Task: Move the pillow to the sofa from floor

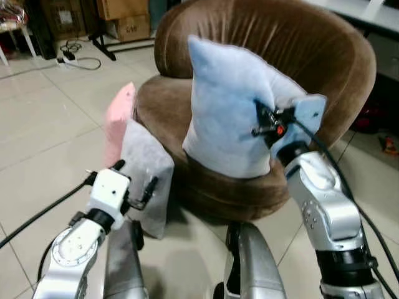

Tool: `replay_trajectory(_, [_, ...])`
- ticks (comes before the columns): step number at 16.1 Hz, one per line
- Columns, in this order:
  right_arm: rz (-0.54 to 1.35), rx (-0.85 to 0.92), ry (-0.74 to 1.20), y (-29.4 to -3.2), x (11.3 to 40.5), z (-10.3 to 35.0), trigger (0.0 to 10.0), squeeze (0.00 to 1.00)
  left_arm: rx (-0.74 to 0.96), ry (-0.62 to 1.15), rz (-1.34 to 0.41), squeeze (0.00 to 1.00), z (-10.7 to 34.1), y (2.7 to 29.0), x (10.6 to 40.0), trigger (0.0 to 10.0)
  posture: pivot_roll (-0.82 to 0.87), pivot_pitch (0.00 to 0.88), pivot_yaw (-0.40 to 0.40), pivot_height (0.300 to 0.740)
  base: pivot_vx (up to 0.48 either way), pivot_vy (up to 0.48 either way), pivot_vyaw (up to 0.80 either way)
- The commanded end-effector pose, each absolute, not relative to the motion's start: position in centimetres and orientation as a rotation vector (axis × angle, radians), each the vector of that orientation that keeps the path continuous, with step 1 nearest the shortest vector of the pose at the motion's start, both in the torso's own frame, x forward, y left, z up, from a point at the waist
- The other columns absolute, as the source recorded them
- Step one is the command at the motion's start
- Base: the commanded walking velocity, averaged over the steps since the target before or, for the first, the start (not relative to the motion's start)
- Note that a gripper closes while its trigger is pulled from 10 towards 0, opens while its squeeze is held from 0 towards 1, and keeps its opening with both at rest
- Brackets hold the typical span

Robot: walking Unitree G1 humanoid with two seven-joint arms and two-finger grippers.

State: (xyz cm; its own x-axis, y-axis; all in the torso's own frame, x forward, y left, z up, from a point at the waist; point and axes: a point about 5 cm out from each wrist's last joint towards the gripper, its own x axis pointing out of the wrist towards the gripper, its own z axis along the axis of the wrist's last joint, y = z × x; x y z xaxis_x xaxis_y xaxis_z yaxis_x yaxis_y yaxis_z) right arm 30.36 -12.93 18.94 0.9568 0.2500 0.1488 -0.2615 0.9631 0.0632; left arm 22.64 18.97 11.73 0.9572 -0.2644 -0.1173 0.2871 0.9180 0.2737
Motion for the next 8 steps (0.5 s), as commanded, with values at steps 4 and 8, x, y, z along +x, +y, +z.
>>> replay_trajectory(4, [0.262,0.085,-0.029,-12.8,30.9,17.4,10.0,0.0,0.233,0.034,-0.184,0.0,13.4,18.4,23.0,10.0,0.06,0.0,-0.142,0.559,0.0,0.0,0.0])
replay_trajectory(8, [0.204,0.073,-0.031,-13.6,31.7,18.3,10.0,0.0,0.241,0.069,-0.13,0.0,13.9,19.4,24.5,10.0,0.03,0.0,-0.116,0.594,0.0,0.0,0.0])
